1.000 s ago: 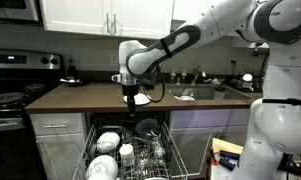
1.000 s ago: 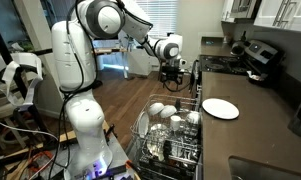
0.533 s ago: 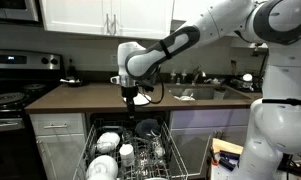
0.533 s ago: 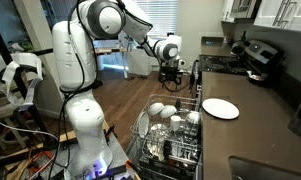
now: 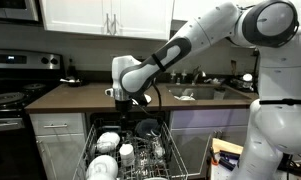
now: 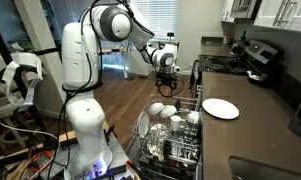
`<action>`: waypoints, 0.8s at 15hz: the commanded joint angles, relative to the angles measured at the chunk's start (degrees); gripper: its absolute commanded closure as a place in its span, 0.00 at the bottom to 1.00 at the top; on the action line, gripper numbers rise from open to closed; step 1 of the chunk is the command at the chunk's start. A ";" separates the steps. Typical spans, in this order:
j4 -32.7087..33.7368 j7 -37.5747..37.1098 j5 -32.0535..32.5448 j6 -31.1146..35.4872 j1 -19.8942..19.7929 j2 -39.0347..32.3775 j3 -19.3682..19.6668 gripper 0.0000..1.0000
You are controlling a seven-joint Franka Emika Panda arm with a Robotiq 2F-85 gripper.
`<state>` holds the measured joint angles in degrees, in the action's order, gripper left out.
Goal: Remove one plate from the dishwasher rack and place it on top of the white plate on the countertop
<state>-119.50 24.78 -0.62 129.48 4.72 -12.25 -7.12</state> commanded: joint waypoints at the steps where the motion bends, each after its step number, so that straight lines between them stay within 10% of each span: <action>1: -0.52 -0.92 -4.12 2.93 0.26 -2.66 -2.16 0.00; 12: -3.44 1.38 -14.61 5.64 -3.00 -9.26 -4.47 0.00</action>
<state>-121.74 24.73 -12.94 133.34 3.48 -20.51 -10.84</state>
